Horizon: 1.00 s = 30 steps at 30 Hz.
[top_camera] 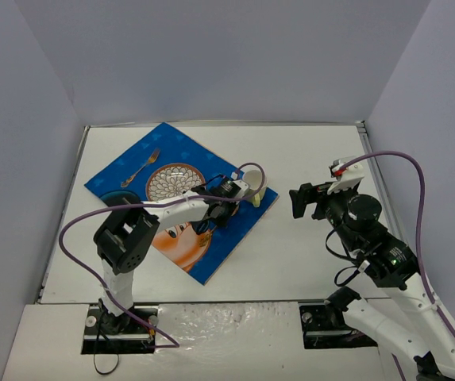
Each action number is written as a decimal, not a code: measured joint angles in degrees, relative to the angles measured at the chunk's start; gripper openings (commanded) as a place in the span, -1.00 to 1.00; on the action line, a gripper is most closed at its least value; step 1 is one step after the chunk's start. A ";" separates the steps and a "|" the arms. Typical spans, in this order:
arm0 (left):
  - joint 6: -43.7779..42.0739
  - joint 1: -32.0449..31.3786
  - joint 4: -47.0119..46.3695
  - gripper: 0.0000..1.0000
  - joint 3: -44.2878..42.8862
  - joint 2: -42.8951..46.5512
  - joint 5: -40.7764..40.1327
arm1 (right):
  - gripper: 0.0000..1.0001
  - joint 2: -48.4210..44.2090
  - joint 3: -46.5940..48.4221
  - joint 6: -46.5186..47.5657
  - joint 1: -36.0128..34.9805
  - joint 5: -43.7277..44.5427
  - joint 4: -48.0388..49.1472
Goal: Set the dinner table for one person
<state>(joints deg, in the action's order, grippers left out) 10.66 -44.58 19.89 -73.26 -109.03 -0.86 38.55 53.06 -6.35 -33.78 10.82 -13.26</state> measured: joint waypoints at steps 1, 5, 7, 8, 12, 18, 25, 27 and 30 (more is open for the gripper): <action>0.01 0.02 -0.07 -0.74 0.10 0.00 0.00 | 1.00 0.01 0.00 0.00 0.00 -0.01 0.00; 0.45 0.03 -0.31 -0.41 0.15 0.02 -0.11 | 1.00 0.01 0.00 0.00 0.00 0.01 -0.04; 0.74 0.03 -0.31 -0.25 0.16 0.12 -0.29 | 1.00 0.01 0.09 0.00 0.00 0.05 -0.17; 0.86 0.03 -0.26 -0.19 0.19 0.29 -0.40 | 1.00 0.04 0.25 0.01 -0.01 0.16 -0.30; 1.58 0.03 0.96 -0.10 0.21 2.68 -1.15 | 1.00 0.06 1.59 0.18 0.00 1.06 -0.54; 2.19 0.38 4.48 0.24 -1.50 13.48 -4.30 | 1.00 -0.64 3.96 1.23 0.00 4.12 -0.99; 3.37 2.85 9.81 0.53 -3.83 31.69 -15.00 | 1.00 -4.00 6.99 3.80 -0.02 12.83 -1.71; 3.69 3.73 11.65 0.65 -3.24 38.07 -19.58 | 1.00 -6.07 7.45 4.47 -0.02 15.92 -1.80; 4.03 4.88 15.28 0.82 -1.30 48.68 -25.95 | 1.00 -9.32 7.62 6.24 -0.01 20.23 -1.91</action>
<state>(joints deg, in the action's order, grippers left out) 14.69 -39.70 35.17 -74.56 -60.36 -26.82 29.24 60.68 -0.11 -33.79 31.05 -15.17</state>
